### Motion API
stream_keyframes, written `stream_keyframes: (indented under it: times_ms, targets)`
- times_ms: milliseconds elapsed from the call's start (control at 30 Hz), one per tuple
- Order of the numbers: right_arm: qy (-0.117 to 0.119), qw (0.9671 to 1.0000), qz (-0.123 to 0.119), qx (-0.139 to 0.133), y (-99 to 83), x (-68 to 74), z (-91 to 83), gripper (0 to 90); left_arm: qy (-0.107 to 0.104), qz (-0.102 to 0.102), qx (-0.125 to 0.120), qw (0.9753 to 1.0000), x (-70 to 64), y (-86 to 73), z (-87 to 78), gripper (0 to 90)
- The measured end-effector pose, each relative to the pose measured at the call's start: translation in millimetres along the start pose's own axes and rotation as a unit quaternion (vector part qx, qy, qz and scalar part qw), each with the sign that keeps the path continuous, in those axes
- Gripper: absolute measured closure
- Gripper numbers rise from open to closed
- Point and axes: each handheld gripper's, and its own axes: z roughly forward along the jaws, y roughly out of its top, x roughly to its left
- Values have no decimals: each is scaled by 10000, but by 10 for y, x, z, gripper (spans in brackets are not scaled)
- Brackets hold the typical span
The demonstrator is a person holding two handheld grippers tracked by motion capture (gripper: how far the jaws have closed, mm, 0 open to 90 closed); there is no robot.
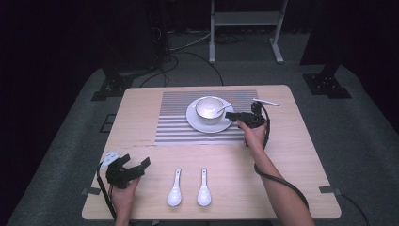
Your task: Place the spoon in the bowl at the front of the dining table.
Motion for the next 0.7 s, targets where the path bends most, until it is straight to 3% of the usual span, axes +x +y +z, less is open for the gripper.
stream_keyframes:
  times_ms: [333,700]
  targets:
    - [70,9997,-195,159,-143,9,-125,433,3,17,1,10000,-8,0,-2,12]
    - [336,9983,-316,363,-273,66,-225,371,21,32,3,10000,-16,0,2,12]
